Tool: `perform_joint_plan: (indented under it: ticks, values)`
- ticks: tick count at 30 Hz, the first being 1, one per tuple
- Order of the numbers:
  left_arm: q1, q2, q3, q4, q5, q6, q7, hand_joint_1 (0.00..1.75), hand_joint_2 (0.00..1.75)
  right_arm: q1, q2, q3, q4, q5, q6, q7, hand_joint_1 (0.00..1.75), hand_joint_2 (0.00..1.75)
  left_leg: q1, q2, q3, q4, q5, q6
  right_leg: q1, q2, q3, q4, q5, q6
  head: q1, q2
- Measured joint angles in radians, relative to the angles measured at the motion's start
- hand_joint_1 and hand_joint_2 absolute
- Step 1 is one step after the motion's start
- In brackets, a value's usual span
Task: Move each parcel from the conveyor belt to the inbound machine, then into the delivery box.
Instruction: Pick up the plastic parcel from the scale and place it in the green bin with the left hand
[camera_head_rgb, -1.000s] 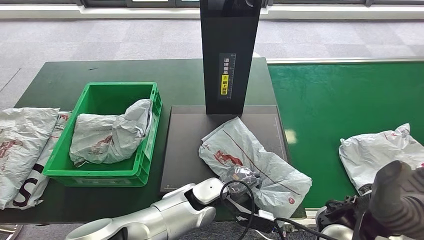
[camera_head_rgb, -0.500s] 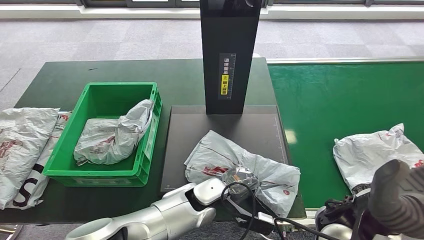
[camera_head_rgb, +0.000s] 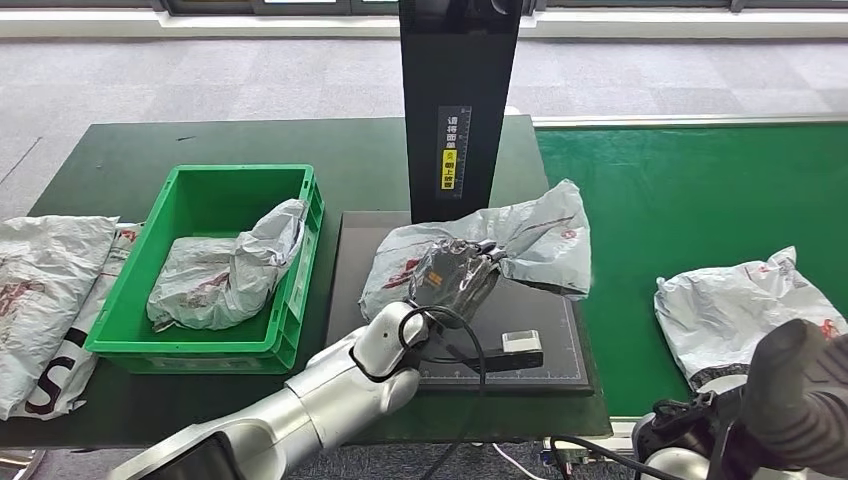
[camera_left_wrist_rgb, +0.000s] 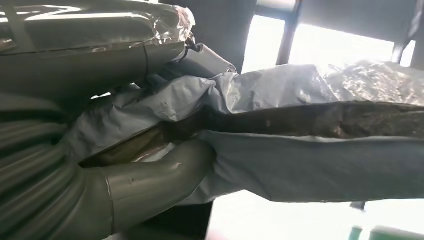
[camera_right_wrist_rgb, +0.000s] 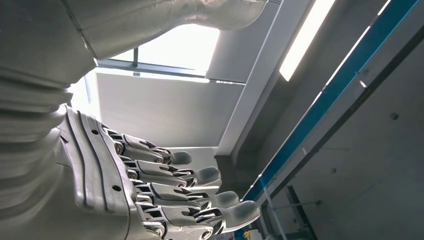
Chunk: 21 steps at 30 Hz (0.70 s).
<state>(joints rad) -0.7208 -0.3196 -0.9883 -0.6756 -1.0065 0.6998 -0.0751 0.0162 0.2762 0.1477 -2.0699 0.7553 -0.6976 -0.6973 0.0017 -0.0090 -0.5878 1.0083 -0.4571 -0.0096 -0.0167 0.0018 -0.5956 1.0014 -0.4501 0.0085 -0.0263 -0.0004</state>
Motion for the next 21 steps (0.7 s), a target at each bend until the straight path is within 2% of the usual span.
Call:
perform_joint_plan:
  ticks: [4, 10, 16, 21]
  values:
    - [0.099, 0.019, 0.238, -0.235, -0.163, 0.001, -0.105, 1.75, 1.75, 0.001, 0.0, -0.001, 0.001, -0.001, 0.0, 0.0, 0.0, 1.75, 0.0, 0.002, 0.0, 0.0, -0.001, 0.0, 0.0, 0.002, -0.001, 0.0, 0.0, 0.0, 0.0, 0.0]
    - [0.236, 0.008, 0.537, -0.532, -0.193, 0.001, -0.281, 1.75, 1.75, 0.002, 0.0, -0.007, 0.005, 0.005, 0.0, 0.0, 0.0, 1.75, 0.0, 0.003, 0.0, 0.0, -0.001, 0.0, 0.0, 0.003, -0.002, 0.0, -0.001, 0.0, 0.0, 0.0]
    - [0.301, -0.021, 0.725, -0.7, -0.128, 0.001, -0.39, 1.75, 1.75, 0.002, 0.0, -0.009, 0.013, 0.004, 0.0, 0.0, 0.0, 1.75, 0.0, 0.003, 0.0, 0.0, -0.001, -0.001, 0.0, 0.003, -0.002, 0.0, -0.001, 0.0, 0.0, 0.0]
    - [0.321, -0.03, 0.857, -0.827, -0.027, 0.001, -0.488, 1.75, 1.75, 0.001, 0.0, -0.009, 0.021, -0.002, 0.0, 0.0, 0.0, 1.75, 0.0, 0.003, 0.0, 0.0, -0.001, -0.001, 0.0, 0.003, -0.001, 0.0, -0.001, -0.001, 0.0, 0.0]
